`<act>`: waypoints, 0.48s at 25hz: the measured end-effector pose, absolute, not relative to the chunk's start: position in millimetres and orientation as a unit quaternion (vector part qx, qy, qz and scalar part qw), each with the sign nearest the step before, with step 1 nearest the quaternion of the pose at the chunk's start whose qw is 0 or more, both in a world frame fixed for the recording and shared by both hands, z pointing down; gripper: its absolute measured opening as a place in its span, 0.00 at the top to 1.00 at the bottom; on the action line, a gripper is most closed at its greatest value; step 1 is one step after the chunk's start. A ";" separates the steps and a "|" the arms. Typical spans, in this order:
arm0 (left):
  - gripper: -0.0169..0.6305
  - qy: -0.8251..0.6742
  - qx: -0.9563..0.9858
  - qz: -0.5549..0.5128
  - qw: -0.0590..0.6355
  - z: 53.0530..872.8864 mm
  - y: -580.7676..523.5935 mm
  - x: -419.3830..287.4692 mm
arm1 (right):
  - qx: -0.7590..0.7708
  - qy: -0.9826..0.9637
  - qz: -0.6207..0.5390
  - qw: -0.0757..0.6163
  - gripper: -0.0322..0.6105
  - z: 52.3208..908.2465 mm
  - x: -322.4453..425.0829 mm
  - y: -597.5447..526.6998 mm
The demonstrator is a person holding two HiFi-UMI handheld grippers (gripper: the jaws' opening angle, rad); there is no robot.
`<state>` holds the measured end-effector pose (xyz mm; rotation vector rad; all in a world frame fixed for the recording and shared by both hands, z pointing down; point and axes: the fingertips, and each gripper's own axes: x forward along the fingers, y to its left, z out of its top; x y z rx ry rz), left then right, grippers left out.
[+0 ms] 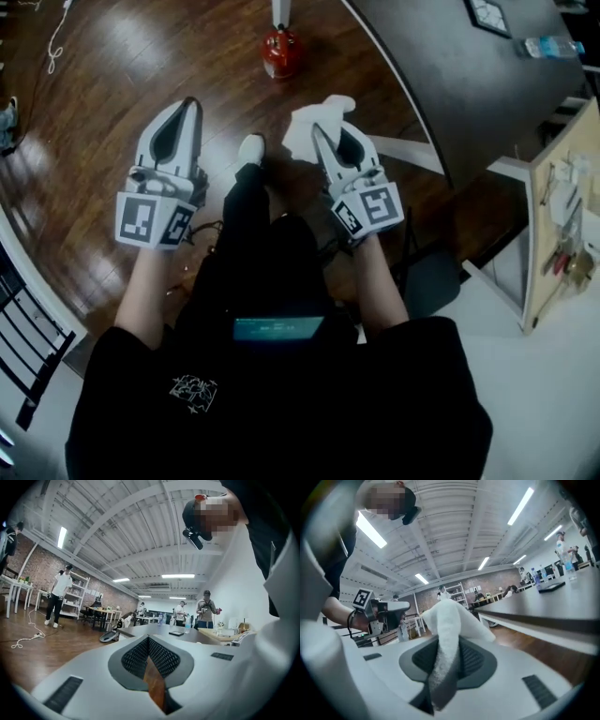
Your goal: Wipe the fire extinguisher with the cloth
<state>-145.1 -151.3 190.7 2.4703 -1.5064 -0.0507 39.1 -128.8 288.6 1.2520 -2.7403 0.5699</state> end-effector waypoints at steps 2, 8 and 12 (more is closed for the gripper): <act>0.97 -0.512 0.849 -0.024 0.128 150.8 -135.2 -136.6 | 0.407 -0.895 0.181 0.037 0.77 240.9 41.6 -109.5; 0.97 -0.496 0.856 -0.033 0.139 64.3 -69.0 -114.2 | 0.426 -0.888 0.171 0.014 0.77 134.0 62.3 -51.6; 0.97 -0.488 0.864 -0.033 0.118 22.2 -22.1 -103.3 | 0.432 -0.890 0.148 0.002 0.77 81.8 73.7 -11.3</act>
